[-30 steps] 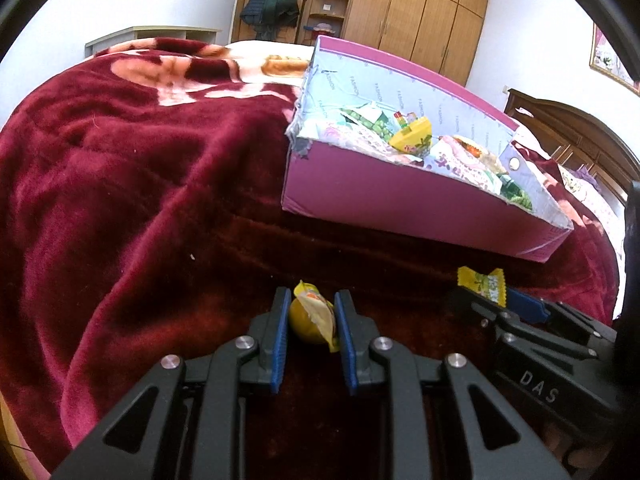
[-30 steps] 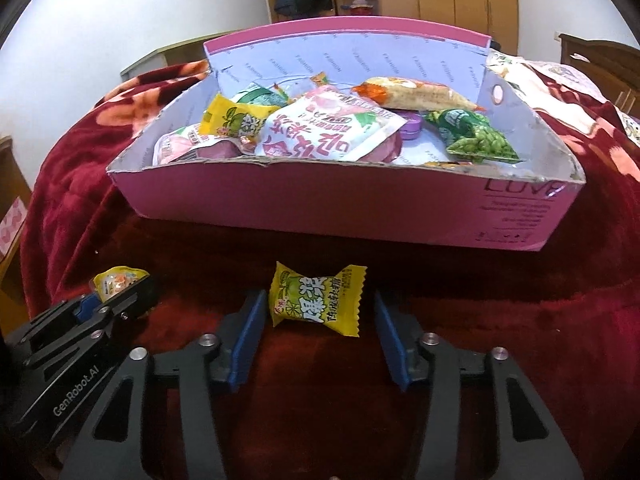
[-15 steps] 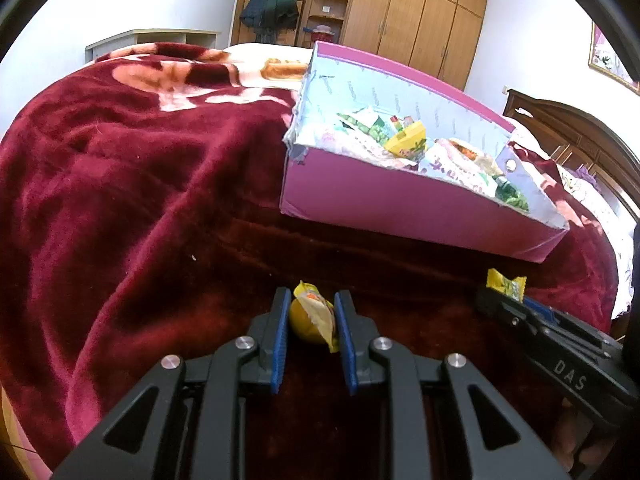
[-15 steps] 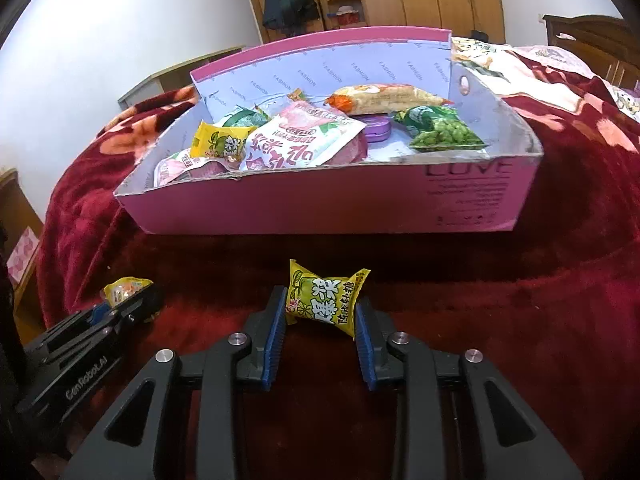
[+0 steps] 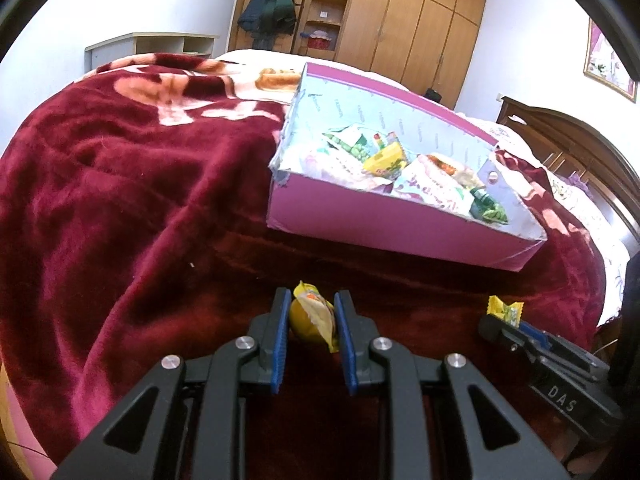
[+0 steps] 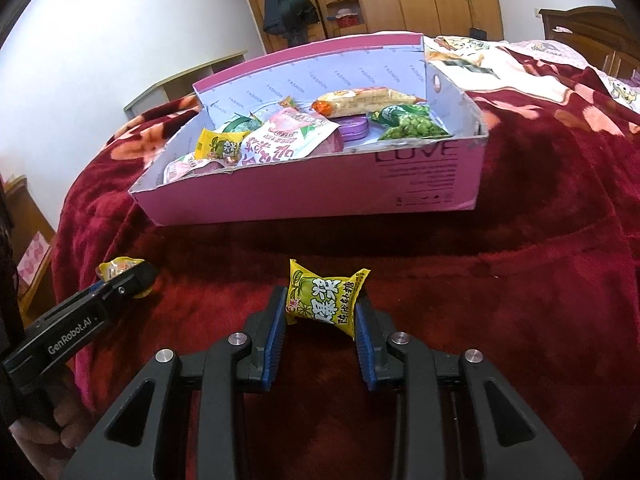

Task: Organize snacks
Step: 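Carry the jelly cup and yellow candy over the pink box and lower them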

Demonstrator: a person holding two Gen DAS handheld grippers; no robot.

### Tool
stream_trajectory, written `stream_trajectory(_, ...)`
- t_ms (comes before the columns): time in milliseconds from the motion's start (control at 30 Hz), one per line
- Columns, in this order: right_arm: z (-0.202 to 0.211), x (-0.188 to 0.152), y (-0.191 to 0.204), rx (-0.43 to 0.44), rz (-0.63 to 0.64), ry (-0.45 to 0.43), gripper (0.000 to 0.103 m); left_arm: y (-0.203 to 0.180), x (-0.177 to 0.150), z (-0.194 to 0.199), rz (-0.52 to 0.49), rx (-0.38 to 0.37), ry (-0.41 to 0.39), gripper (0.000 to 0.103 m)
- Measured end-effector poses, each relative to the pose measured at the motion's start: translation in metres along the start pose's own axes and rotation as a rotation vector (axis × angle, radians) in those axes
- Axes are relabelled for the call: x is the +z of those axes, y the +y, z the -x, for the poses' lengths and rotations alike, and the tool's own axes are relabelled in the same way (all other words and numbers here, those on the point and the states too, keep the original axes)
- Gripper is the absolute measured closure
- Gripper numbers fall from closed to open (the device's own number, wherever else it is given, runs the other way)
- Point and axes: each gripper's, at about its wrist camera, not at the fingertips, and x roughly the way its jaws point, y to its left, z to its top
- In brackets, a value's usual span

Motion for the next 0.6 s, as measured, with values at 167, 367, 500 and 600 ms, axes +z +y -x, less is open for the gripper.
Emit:
stream_trajectory(167, 0.007, -0.001, -0.003, 0.006, -0.002, -0.010, 0.070, -0.009, 0.004, 0.009, -0.016, -0.014, -0.017, 0.080)
stream_trajectory(367, 0.017, 0.002, -0.003, 0.020, -0.002, -0.033, 0.070, -0.020, 0.013, 0.014, -0.039, -0.031, -0.040, 0.080)
stream_trajectory(500, 0.022, 0.004, -0.004, 0.025, -0.004, -0.048, 0.070, -0.024, 0.019, 0.016, -0.041, -0.041, -0.054, 0.080)
stream_trajectory(600, 0.025, 0.006, -0.005, 0.027, -0.004, -0.056, 0.070, -0.028, 0.024, 0.017, -0.047, -0.045, -0.064, 0.080)
